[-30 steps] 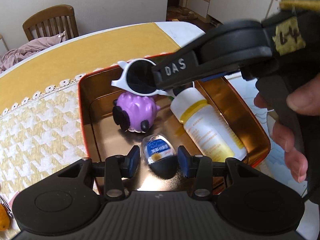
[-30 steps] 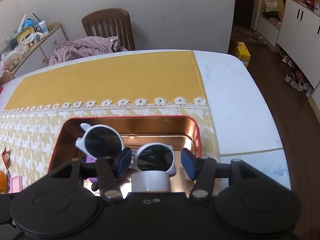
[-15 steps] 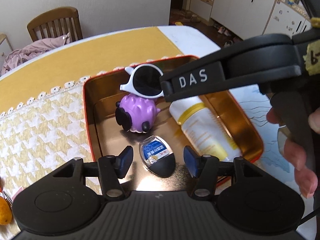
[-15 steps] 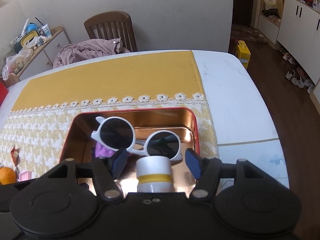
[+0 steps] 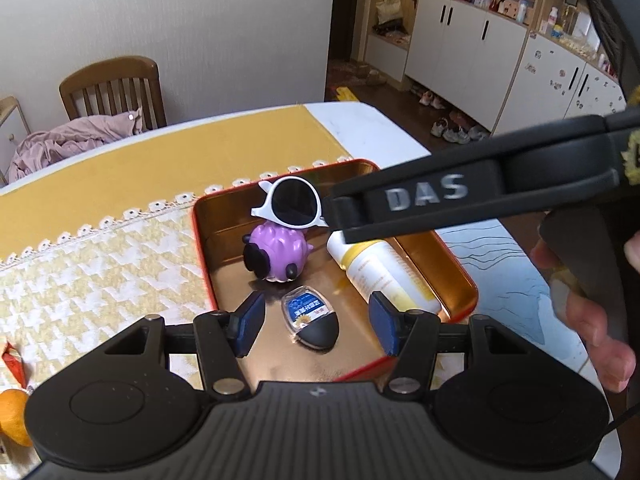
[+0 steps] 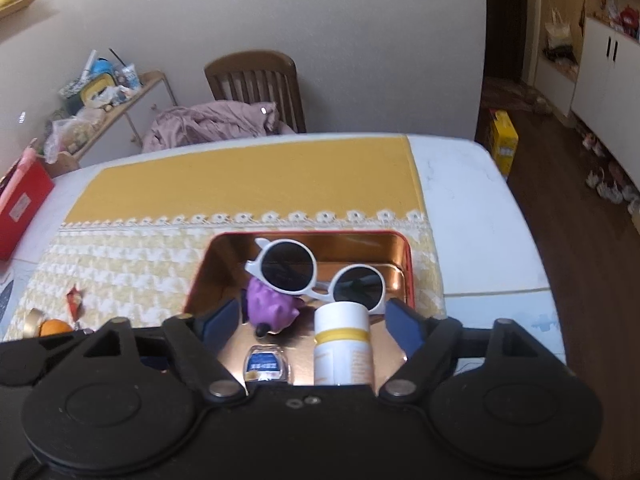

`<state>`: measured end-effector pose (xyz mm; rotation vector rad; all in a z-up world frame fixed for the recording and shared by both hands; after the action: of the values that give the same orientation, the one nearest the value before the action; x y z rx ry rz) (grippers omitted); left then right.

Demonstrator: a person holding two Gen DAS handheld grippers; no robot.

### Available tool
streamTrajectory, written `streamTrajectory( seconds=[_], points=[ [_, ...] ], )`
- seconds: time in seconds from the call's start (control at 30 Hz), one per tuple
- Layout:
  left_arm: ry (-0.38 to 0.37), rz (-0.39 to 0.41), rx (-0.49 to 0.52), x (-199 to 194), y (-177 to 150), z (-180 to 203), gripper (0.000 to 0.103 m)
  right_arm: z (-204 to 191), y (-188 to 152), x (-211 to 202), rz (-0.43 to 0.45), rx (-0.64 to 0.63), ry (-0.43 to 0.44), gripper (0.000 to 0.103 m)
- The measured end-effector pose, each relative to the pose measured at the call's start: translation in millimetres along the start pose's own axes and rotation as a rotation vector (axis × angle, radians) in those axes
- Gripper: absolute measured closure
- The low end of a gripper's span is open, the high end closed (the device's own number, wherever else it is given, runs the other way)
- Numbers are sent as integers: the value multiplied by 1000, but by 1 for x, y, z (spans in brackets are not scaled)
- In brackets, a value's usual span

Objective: Organize rigid objects

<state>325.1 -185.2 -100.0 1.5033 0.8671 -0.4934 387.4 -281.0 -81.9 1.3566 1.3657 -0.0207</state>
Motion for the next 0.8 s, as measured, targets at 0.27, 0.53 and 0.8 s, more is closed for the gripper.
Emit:
streamTrajectory(
  seconds=[0.27,0.53,0.8],
  points=[
    [10,29,-30,-28,-11,-30,47,-17,-11,-25,41,-2,24,14],
    [22,82,-80,-57,-28,-80,36,-50,-27,-40,85,-18,48,5],
    [68,147,-111,-86,-51,-137,25,-104,-45,-39,103,-66,102,0]
  ],
)
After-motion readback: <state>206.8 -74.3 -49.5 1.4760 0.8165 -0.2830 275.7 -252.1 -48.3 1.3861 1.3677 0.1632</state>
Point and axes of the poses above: each gripper's, at about its wrist camera, not at the fingertips, and x roughly the way its jaws point, z to its right, y to its top, the point moved 3 cm from there along x, roughly the way its jaws point, and after that the axes turned 15 degrees about y, right-handed, at the moved point
